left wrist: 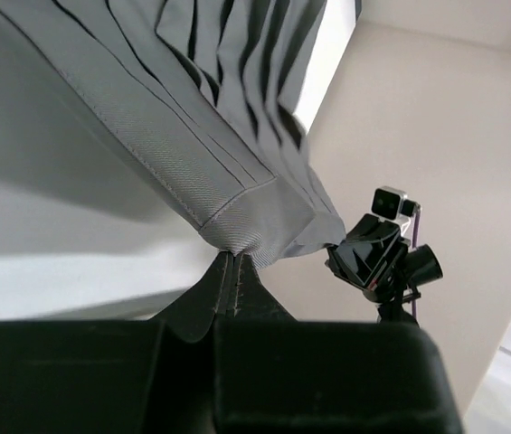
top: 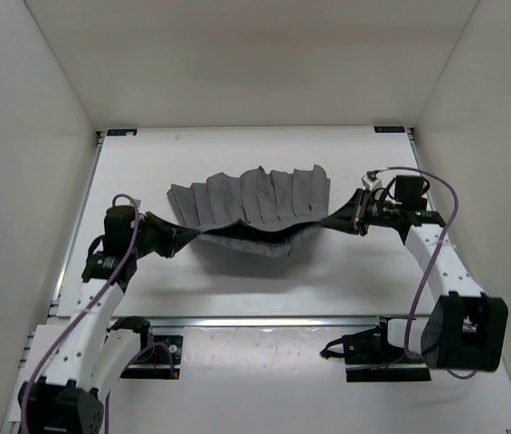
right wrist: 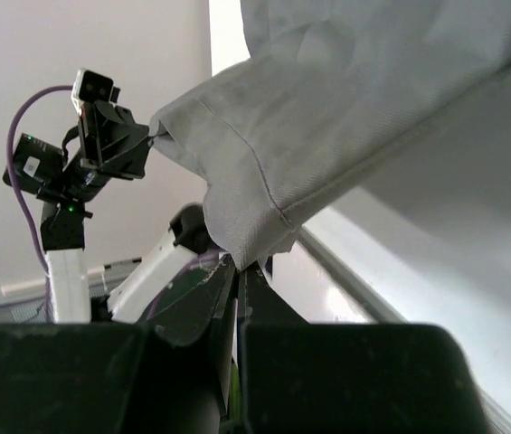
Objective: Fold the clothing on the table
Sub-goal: Fold the skirt
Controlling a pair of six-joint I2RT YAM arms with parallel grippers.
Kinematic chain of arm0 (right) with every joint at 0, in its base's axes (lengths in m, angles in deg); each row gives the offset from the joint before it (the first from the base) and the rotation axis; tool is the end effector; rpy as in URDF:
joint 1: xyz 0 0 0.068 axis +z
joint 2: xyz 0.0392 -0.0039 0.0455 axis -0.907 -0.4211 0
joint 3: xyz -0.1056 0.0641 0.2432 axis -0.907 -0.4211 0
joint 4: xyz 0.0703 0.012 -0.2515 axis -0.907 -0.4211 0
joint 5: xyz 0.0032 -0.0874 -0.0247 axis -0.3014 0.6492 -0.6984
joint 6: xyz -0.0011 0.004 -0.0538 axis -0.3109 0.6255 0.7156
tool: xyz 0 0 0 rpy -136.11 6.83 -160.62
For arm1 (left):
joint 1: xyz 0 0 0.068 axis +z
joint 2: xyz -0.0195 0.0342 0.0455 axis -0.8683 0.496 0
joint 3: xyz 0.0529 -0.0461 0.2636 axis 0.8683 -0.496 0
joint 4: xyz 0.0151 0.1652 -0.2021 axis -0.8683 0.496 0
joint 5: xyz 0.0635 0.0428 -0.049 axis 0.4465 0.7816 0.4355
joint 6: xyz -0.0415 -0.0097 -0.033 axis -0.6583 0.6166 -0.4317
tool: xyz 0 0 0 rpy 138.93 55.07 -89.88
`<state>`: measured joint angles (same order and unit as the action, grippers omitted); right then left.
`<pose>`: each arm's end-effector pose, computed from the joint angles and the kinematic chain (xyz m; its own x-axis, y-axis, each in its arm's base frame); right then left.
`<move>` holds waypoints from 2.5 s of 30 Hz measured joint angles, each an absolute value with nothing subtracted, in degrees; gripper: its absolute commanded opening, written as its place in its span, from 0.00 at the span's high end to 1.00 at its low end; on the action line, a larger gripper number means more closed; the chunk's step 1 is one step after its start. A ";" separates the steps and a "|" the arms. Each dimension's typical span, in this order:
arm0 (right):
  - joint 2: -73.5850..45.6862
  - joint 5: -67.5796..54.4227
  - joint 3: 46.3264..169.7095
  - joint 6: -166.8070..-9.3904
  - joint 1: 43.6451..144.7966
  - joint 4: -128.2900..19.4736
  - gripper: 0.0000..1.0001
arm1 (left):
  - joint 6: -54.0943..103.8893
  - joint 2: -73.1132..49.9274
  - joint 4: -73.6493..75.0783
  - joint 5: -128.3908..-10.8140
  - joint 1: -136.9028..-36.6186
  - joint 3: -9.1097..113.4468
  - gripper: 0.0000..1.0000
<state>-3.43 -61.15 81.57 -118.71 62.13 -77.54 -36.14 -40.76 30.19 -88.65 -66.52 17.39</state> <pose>0.2474 0.0188 0.2648 -0.9261 0.3316 -0.1797 -0.0462 0.3732 0.9266 0.1712 -0.0352 0.2633 -0.6189 -0.7852 0.0177 -0.4217 0.3132 -0.8509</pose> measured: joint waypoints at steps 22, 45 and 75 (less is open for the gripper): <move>-18.56 -64.34 85.44 -131.46 60.73 -59.11 1.00 | -39.90 -32.02 24.21 -81.90 -64.25 15.35 1.00; -62.01 -56.34 131.65 -118.32 65.28 -66.76 1.00 | -37.72 6.87 2.28 -75.45 -61.65 28.38 0.70; -31.85 -41.15 102.84 -99.06 64.76 -86.72 0.25 | -23.44 1.36 19.57 -78.44 -70.70 34.85 0.66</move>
